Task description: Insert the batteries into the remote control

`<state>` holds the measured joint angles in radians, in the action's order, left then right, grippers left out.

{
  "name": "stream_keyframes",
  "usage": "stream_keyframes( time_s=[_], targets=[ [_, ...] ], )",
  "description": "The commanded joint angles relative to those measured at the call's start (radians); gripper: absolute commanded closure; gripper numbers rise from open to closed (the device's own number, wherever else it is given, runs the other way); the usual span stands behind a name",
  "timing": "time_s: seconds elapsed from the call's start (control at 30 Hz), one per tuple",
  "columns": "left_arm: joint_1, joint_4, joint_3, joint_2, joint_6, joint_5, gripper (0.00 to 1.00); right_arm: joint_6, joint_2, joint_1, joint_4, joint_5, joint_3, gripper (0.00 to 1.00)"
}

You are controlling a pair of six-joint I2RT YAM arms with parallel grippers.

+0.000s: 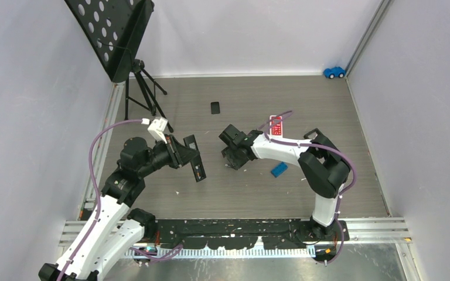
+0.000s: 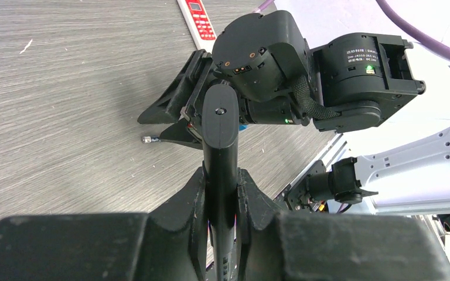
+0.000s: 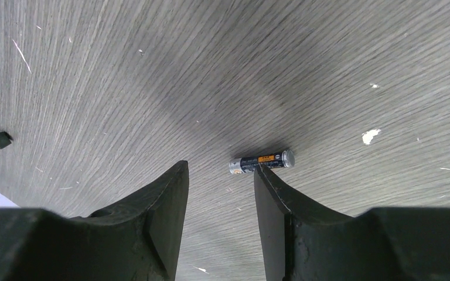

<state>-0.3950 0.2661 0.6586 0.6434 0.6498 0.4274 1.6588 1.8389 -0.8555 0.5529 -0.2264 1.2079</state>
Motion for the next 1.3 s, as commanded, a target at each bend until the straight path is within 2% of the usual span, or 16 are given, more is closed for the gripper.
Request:
stream_keyframes(
  time_s=[0.0, 0.4, 0.57, 0.83, 0.97, 1.27],
  targets=[
    [-0.001, -0.058, 0.024, -0.006, 0.0, 0.016, 1.0, 0.063, 0.002, -0.004, 0.007, -0.016, 0.009, 0.5],
    [-0.001, -0.055, 0.027, -0.005, -0.007, 0.011, 1.0, 0.099, 0.038, -0.004, 0.051, 0.007, 0.027, 0.54],
    [-0.001, -0.052, 0.031, -0.007, -0.011, 0.011, 1.0, 0.128, 0.079, 0.002, 0.051, 0.065, 0.028, 0.63],
    [-0.001, -0.046, 0.033, -0.01, -0.02, 0.007, 1.0, 0.127, 0.103, 0.012, 0.102, 0.074, 0.066, 0.67],
    [-0.001, -0.035, 0.041, -0.01, -0.028, 0.005, 1.0, 0.133, 0.101, 0.022, 0.127, 0.125, 0.068, 0.75],
    [-0.001, -0.023, 0.058, -0.019, -0.042, -0.001, 1.0, 0.061, 0.084, 0.068, 0.278, 0.115, 0.111, 0.69]
  ],
)
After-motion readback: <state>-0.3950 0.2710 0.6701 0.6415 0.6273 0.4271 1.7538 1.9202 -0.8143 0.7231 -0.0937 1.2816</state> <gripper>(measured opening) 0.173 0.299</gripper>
